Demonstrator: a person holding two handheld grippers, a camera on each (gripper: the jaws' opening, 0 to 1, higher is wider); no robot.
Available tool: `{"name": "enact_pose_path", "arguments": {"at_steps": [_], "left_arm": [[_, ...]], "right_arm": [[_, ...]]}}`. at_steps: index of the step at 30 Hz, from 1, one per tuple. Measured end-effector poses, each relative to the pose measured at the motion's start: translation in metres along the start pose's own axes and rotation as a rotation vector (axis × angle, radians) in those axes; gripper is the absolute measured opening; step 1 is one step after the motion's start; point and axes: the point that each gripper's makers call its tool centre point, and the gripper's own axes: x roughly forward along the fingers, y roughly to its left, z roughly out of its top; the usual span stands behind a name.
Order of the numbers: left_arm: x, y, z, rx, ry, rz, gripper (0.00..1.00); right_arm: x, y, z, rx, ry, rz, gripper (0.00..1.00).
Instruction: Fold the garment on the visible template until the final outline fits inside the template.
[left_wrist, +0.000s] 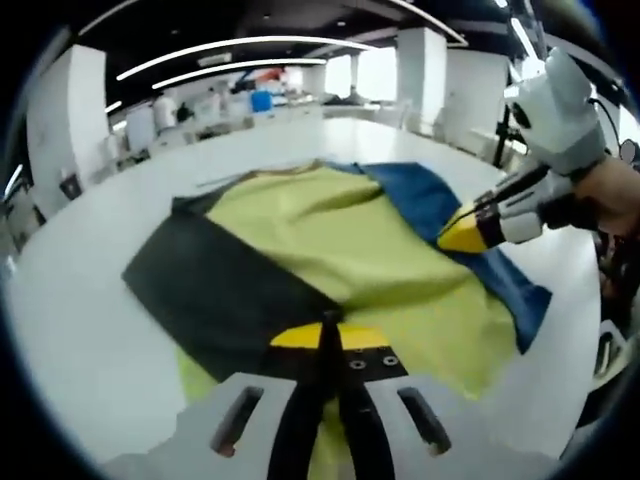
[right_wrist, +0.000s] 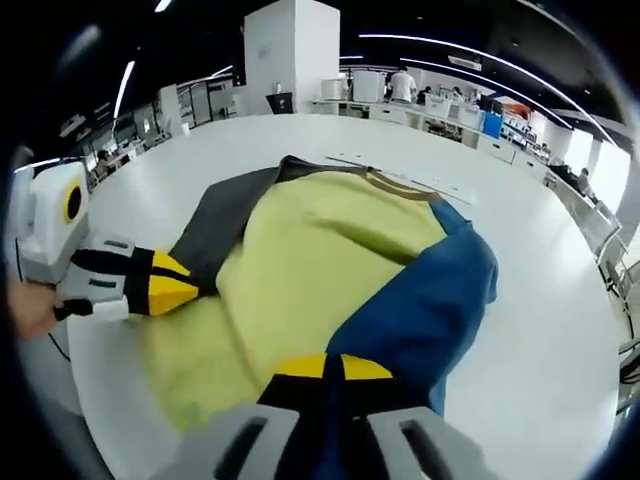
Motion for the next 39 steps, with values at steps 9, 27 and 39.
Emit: {"name": "enact_pose_path", "arguments": {"at_steps": [9, 27, 39], "left_arm": [[-0.009, 0.007, 0.008, -0.018, -0.024, 0.015, 0.0], [-0.051, 0.072, 0.039, -0.069, -0.091, 0.15, 0.0], [-0.077, 0.142, 0.018, -0.066, -0.05, 0.342, 0.0]], "right_arm": [[-0.003, -0.001, 0.001, 0.018, -0.012, 0.015, 0.0], [-0.04, -0.034, 0.018, 0.049, -0.073, -0.033, 0.0], [-0.057, -0.097, 0.02, 0.048, -0.079, -0.178, 0.0]]}}
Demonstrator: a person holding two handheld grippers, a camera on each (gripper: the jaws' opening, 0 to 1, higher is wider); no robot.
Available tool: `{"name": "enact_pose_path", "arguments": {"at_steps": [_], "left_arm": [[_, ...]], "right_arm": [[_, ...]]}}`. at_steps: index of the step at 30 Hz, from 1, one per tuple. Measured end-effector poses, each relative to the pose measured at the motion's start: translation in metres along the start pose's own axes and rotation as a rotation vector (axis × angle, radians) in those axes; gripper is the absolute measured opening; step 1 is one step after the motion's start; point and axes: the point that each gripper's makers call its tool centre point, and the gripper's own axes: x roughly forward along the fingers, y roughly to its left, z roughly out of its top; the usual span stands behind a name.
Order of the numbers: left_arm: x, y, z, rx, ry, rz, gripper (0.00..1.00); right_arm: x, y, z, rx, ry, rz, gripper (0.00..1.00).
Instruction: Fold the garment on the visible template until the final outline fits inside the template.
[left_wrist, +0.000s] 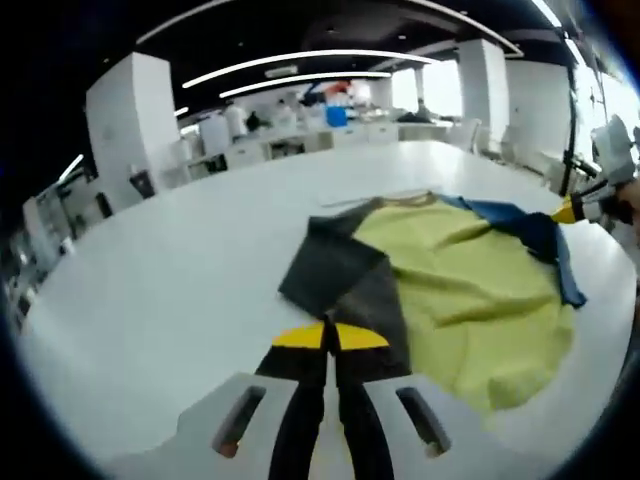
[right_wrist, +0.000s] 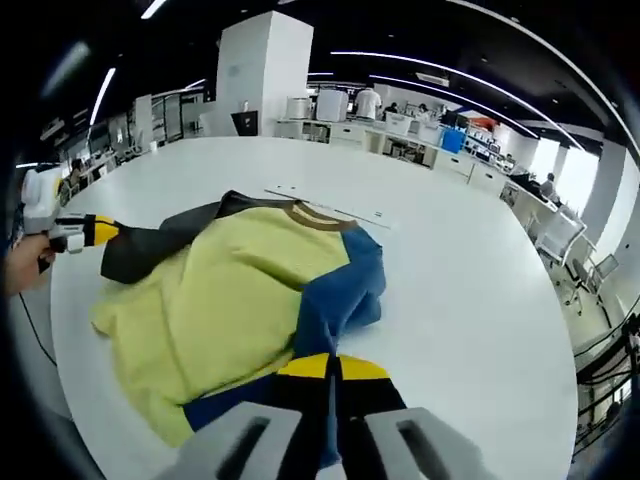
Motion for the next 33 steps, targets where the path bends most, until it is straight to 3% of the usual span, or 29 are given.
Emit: {"name": "enact_pose_path", "arguments": {"at_steps": [10, 17, 33], "left_arm": [[-0.002, 0.043, -0.009, -0.025, 0.023, 0.086, 0.0], [-0.002, 0.066, -0.018, -0.032, 0.041, 0.142, 0.0], [-0.012, 0.108, -0.032, -0.05, 0.069, 0.242, 0.0]], "right_arm": [[0.0, -0.048, -0.001, 0.003, 0.02, -0.095, 0.0], [-0.002, -0.075, -0.003, 0.071, 0.019, -0.141, 0.0], [0.003, -0.117, -0.017, 0.163, 0.04, -0.216, 0.0]]}}
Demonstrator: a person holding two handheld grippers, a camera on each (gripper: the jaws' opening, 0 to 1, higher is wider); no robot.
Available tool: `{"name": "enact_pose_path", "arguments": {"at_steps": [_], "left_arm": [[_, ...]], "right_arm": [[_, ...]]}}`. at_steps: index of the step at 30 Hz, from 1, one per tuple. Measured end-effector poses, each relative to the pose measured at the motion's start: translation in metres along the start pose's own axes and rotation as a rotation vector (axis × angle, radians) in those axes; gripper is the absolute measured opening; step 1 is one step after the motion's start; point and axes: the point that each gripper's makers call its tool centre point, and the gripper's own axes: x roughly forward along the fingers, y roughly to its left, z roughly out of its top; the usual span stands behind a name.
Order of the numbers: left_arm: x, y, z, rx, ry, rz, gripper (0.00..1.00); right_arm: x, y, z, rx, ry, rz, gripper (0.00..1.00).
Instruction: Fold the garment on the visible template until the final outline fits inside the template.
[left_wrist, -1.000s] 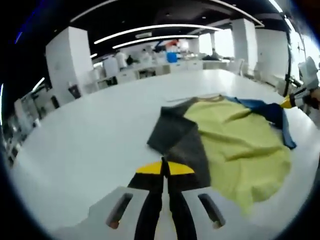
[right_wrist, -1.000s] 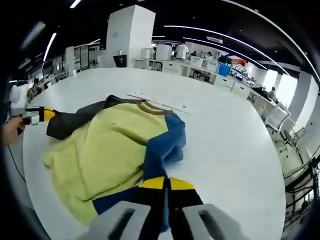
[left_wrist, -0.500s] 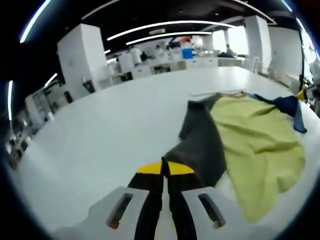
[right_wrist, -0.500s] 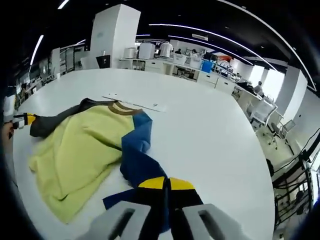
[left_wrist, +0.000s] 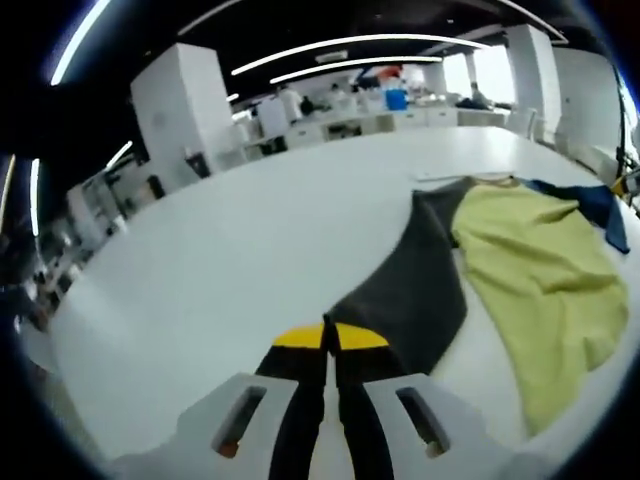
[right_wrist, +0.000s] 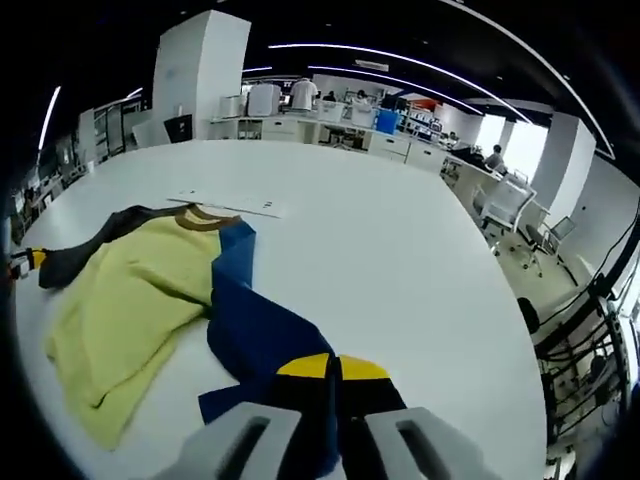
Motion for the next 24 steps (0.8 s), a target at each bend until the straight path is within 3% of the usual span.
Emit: {"name": "enact_pose_path", "arguments": {"at_steps": [11, 24], "left_arm": [[0.005, 0.013, -0.006, -0.009, 0.018, 0.03, 0.0], [0.007, 0.02, -0.009, 0.003, 0.029, 0.041, 0.0]], "right_arm": [[0.012, -0.029, -0.009, 0.074, 0.042, -0.03, 0.0], [0.028, -0.05, -0.015, 0.038, 0.082, -0.072, 0.0]]}}
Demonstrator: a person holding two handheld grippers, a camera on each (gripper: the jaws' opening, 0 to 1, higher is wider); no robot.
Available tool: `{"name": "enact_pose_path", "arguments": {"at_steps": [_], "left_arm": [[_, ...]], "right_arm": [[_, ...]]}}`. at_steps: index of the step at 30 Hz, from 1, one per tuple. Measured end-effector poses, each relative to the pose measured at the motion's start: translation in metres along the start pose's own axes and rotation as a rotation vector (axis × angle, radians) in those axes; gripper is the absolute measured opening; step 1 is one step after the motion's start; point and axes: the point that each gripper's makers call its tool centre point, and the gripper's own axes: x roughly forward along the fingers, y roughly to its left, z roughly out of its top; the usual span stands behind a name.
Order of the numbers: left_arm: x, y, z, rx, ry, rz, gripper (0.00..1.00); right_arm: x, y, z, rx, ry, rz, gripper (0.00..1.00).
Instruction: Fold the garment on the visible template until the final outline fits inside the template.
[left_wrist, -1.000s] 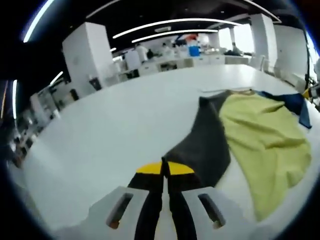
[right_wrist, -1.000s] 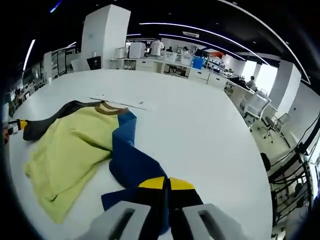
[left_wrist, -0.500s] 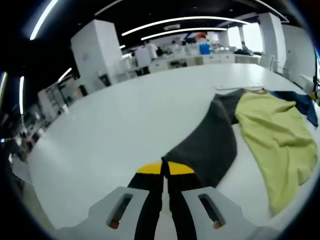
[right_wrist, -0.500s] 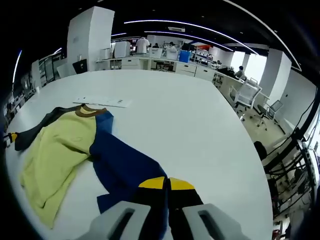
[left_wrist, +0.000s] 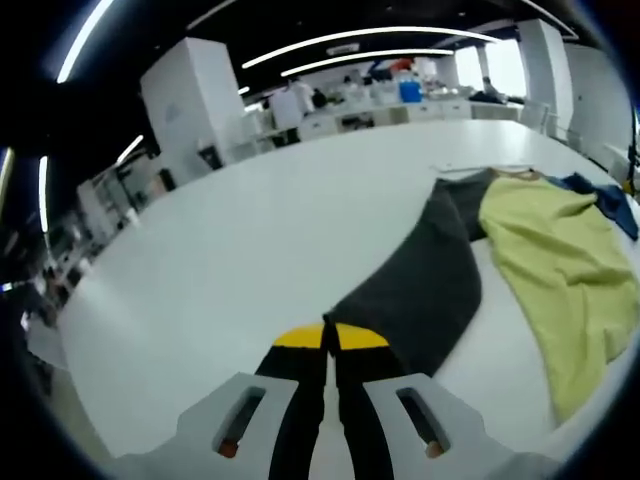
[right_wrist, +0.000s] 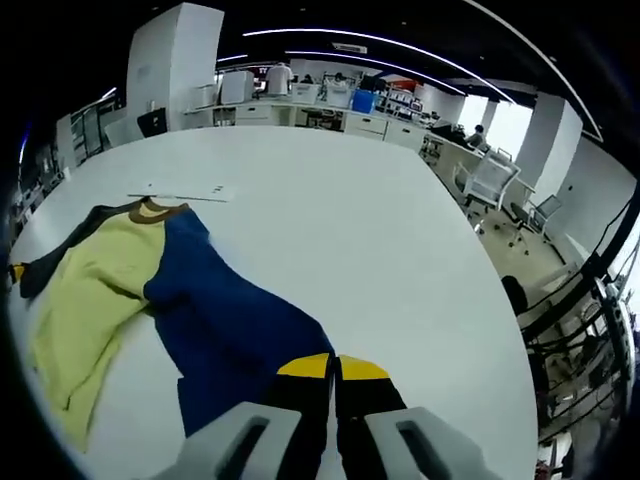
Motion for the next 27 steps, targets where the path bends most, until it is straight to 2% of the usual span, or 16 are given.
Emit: {"name": "enact_pose_path", "arguments": {"at_steps": [13, 17, 27], "left_arm": [[0.003, 0.01, -0.002, -0.009, 0.004, 0.017, 0.0], [0.005, 0.011, -0.002, -0.011, 0.005, 0.019, 0.0], [0.007, 0.014, -0.005, -0.002, 0.016, 0.018, 0.0]], "right_arm": [[0.015, -0.016, -0.007, -0.011, 0.035, -0.035, 0.0], [0.019, -0.019, -0.007, -0.046, 0.044, -0.044, 0.0], [0.027, -0.022, -0.007, -0.053, 0.058, -0.045, 0.0]]}}
